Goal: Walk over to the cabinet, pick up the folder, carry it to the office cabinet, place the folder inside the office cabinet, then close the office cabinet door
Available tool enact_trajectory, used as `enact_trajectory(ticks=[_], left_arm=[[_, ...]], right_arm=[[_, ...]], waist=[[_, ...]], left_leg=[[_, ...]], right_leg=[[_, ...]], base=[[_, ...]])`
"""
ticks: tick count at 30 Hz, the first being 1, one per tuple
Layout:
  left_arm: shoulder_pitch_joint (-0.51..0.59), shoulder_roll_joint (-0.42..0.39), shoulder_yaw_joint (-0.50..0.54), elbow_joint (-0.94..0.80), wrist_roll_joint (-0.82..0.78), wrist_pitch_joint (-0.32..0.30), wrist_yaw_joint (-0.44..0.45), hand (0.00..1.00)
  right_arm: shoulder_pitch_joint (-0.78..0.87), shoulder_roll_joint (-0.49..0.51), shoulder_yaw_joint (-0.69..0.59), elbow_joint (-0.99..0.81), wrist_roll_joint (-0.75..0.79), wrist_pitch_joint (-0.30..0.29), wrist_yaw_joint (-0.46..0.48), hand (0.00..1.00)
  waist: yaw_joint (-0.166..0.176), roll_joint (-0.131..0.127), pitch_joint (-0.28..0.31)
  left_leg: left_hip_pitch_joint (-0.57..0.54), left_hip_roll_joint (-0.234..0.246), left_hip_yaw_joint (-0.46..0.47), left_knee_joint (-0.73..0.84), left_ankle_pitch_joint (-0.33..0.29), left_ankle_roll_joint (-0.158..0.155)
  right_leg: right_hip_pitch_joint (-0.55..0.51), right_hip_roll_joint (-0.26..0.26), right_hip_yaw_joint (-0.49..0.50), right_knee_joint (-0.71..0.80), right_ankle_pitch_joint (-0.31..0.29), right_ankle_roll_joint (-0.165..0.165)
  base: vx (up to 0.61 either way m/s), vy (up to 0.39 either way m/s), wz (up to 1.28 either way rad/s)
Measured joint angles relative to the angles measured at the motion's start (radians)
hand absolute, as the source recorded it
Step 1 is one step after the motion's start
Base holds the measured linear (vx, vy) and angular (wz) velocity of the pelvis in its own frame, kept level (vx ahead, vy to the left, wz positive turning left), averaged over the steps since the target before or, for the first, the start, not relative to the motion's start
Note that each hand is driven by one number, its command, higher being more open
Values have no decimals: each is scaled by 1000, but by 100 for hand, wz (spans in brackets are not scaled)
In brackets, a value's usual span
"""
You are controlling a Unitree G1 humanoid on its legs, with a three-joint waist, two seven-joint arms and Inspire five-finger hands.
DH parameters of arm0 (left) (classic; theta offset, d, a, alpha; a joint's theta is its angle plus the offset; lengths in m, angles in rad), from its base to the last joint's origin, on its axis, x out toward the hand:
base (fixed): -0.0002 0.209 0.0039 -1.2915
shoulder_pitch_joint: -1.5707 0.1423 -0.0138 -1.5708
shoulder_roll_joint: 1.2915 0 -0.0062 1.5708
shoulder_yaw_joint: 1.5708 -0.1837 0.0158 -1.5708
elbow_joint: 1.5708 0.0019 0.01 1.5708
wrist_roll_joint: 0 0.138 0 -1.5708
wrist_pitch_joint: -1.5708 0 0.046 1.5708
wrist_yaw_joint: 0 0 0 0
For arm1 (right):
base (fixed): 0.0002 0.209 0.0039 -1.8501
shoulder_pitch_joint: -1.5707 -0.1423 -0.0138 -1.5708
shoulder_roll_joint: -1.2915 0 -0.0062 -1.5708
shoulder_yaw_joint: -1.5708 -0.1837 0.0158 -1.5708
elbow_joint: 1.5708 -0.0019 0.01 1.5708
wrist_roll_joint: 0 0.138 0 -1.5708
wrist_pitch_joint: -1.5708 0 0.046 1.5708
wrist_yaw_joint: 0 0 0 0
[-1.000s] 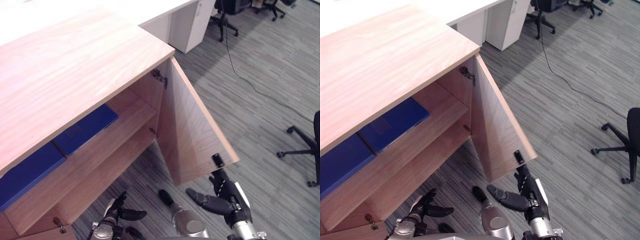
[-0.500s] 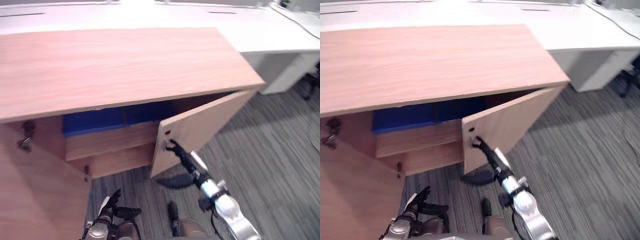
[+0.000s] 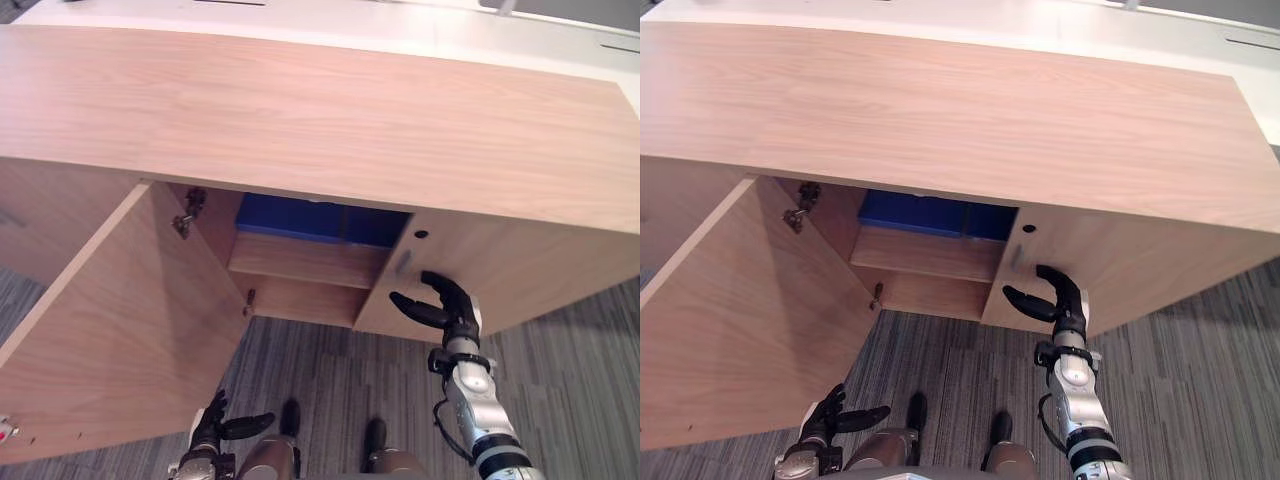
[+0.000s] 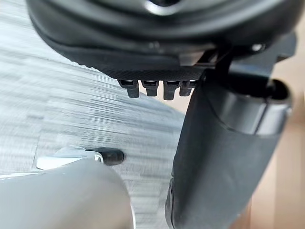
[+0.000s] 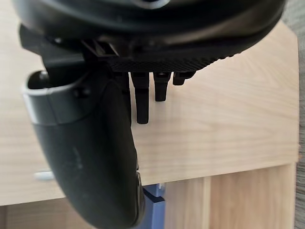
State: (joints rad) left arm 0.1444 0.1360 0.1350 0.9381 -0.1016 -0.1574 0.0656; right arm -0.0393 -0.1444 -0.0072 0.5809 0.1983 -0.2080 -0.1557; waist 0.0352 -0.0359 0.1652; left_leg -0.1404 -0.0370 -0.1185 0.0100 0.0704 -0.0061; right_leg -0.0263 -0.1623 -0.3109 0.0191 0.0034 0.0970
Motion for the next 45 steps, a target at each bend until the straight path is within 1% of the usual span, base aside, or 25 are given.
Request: enact_trajectory(ticks=[1,3,5,7,8,10,12,14,17,18,20,23,25,28,30,34,37,39,40,42,44,45], left_arm=[[9,-14,19,-9,-9,0,2,100],[30,-30,43,-38,-44,-1,2,100],[57,-39,87,-75,-89,-1,0,100],[70,-39,131,-102,-121,1,1,100],[85,-39,174,-147,-155,0,1,100],[98,-38,218,-210,-182,-1,2,100],[116,-16,271,-324,-218,-3,10,100],[117,15,286,-399,-240,-7,18,100],[114,65,302,-506,-263,-29,22,100],[111,77,302,-524,-263,-32,22,100],[94,134,302,-586,-261,-42,21,100],[42,204,302,-597,-261,-59,20,100],[36,240,287,-656,-259,-60,15,100],[23,254,264,-709,-248,-68,-4,100],[17,254,249,-714,-244,-76,-12,100],[37,246,258,-713,-252,-80,8,100],[88,225,259,-744,-252,-87,20,100],[147,170,253,-804,-252,-96,20,100],[164,155,249,-820,-252,-101,20,100],[226,106,227,-873,-252,-122,20,100],[268,74,193,-908,-252,-138,20,100],[303,53,146,-933,-252,-156,20,100]], right_arm=[[8,2,23,42,0,1,10,100],[11,10,54,104,-6,8,33,100],[11,37,96,197,-62,27,70,100],[11,65,103,246,-92,33,86,100],[9,82,102,281,-107,35,89,100],[6,83,100,296,-113,39,87,100],[2,82,88,301,-114,46,72,100],[2,78,74,301,-114,50,64,100],[0,70,72,298,-114,51,56,100],[0,70,72,297,-114,51,55,100],[0,70,73,293,-114,51,55,100],[5,70,74,293,-113,51,63,100],[13,70,73,293,-113,51,70,100],[35,71,70,293,-113,51,74,100],[46,74,57,293,-113,52,82,100],[87,74,29,293,-114,55,89,100],[110,75,7,295,-114,66,92,100],[131,81,-18,296,-114,67,93,100],[135,83,-25,297,-114,67,94,100],[141,87,-32,299,-114,67,93,100],[151,90,-37,303,-114,67,93,100],[164,94,-37,309,-113,67,93,100]], waist=[[18,6,0],[37,12,2],[64,18,4],[87,22,6],[105,30,11],[118,39,16],[132,45,20],[146,45,22],[157,43,26],[157,43,28],[157,38,34],[155,30,39],[142,21,45],[137,9,50],[136,5,51],[130,-5,49],[130,-9,47],[129,-11,46],[129,-12,45],[129,-12,44],[128,-12,44],[128,-12,43]], left_leg=[[13,-1,-22,-30,19,-1],[23,-2,-60,-64,43,-3],[30,-7,-134,-98,72,-3],[28,-14,-176,-98,77,-6],[26,-24,-216,-102,81,-9],[18,-34,-255,-103,86,-9],[5,-46,-307,-103,92,-12],[2,-51,-331,-103,95,-12],[2,-57,-349,-104,97,-11],[3,-58,-350,-104,97,-11],[3,-59,-351,-104,97,-11],[3,-57,-348,-104,96,-12],[2,-54,-340,-104,96,-11],[3,-48,-327,-105,95,-12],[5,-40,-302,-105,92,-13],[14,-26,-262,-105,87,-14],[23,-14,-226,-105,86,-15],[28,-9,-210,-105,82,-16],[29,-6,-199,-105,79,-16],[27,3,-166,-105,77,-13],[22,15,-123,-105,80,-12],[18,26,-82,-104,89,-15]], right_leg=[[12,0,-27,1,-11,-1],[26,0,-68,6,-28,2],[52,-1,-148,17,-44,3],[74,-2,-192,18,-53,0],[93,-4,-232,18,-63,-2],[105,-6,-272,18,-71,-4],[117,-7,-327,18,-82,-5],[127,-10,-352,19,-88,-3],[135,-12,-367,24,-94,-12],[135,-13,-367,26,-95,-12],[135,-14,-366,29,-99,-14],[133,-13,-361,29,-100,-16],[127,-13,-350,30,-100,-15],[119,-11,-331,33,-100,-16],[108,-10,-301,35,-97,-13],[98,-5,-259,39,-94,-11],[93,-1,-231,42,-90,-11],[91,-1,-214,52,-90,-11],[89,0,-210,53,-90,-12],[77,2,-191,54,-89,-19],[72,6,-182,54,-87,-22],[63,6,-173,57,-87,-21]], base=[[9,-42,50],[19,-60,72],[46,-64,100],[49,-45,85],[35,-36,85],[5,-26,78],[-4,-25,73],[-5,-25,47],[-17,-18,23],[-39,-10,5],[-42,-13,2],[-40,-23,-3],[-41,-16,-10],[-46,-16,-17],[-42,-8,-37],[-49,-14,-29],[-58,-9,-25],[-79,-1,-17],[-113,14,-19],[-99,22,-18],[-99,24,-3],[-120,29,4]])
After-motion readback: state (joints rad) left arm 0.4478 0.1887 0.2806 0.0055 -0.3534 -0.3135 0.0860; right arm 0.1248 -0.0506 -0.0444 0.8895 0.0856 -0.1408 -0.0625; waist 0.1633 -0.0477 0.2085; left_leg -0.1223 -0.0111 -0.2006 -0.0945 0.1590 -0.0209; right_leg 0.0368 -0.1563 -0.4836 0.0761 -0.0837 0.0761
